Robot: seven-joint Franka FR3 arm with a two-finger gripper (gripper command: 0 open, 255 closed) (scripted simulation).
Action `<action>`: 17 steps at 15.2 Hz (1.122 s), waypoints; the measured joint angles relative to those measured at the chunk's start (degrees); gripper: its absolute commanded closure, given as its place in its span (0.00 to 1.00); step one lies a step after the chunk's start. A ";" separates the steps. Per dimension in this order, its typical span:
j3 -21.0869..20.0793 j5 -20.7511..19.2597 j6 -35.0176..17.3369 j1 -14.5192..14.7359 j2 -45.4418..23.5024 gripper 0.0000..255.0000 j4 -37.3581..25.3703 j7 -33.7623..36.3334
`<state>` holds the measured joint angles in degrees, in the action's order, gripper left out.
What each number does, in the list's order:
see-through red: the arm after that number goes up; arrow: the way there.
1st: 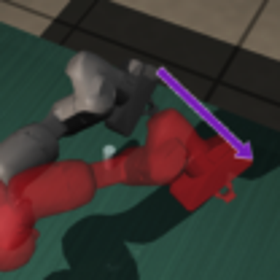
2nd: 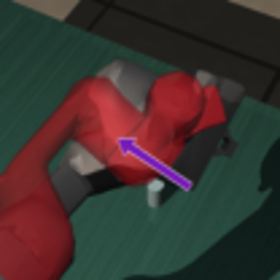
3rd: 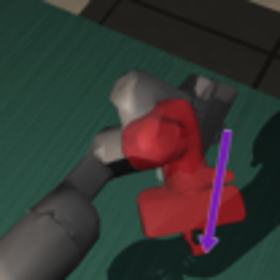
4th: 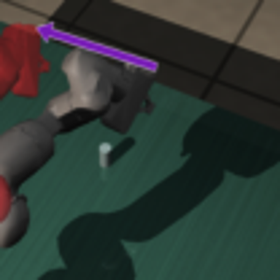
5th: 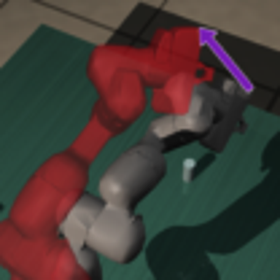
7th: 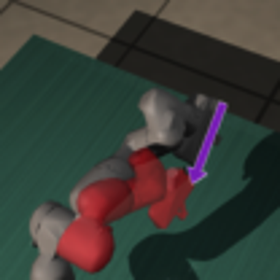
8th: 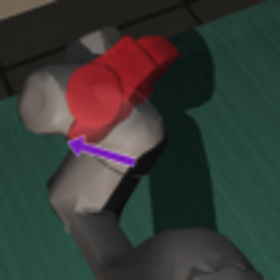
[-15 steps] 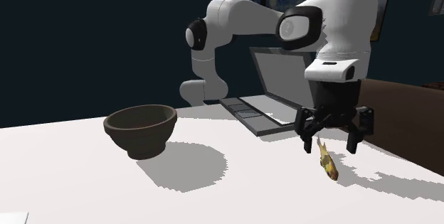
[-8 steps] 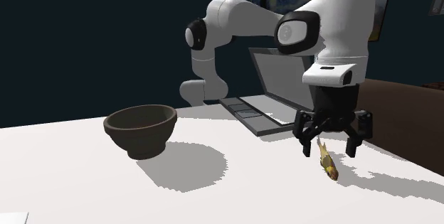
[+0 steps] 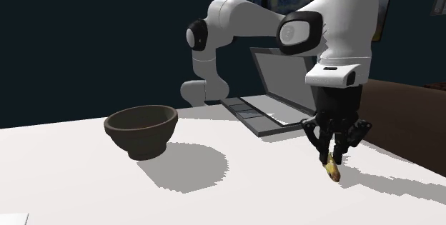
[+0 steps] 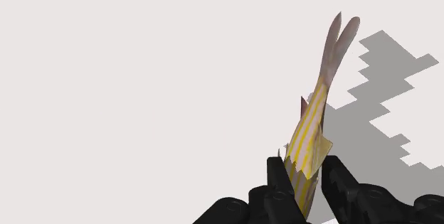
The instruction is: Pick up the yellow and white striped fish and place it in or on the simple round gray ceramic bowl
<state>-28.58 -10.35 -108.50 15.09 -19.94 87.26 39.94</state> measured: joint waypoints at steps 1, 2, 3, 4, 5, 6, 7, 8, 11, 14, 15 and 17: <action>-0.01 0.02 0.04 -0.01 -0.01 1.00 -0.02 -0.06; -0.02 0.05 0.08 -0.03 -0.01 1.00 -0.04 -0.13; -0.03 0.07 0.08 -0.05 -0.01 1.00 -0.04 -0.19; -0.04 0.13 0.08 -0.07 0.12 1.00 0.06 -0.14; -0.07 0.23 0.28 -0.11 0.28 1.00 0.10 -0.17; -0.10 0.29 0.80 -0.07 0.28 1.00 -0.21 -0.22; -0.13 0.28 1.42 0.04 0.17 1.00 -0.83 -0.24; -0.19 0.35 2.12 0.10 0.27 1.00 -1.38 -0.27; -0.30 0.44 4.39 0.33 0.35 1.00 -3.55 -0.35; -0.37 0.54 6.54 0.46 0.45 1.00 -5.63 -0.51; -0.39 0.49 7.29 0.59 0.33 1.00 -6.49 -0.52; -0.44 0.43 9.05 0.86 0.13 1.00 -8.45 -0.53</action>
<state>-29.03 -9.91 -99.45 15.95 -19.81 78.81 39.41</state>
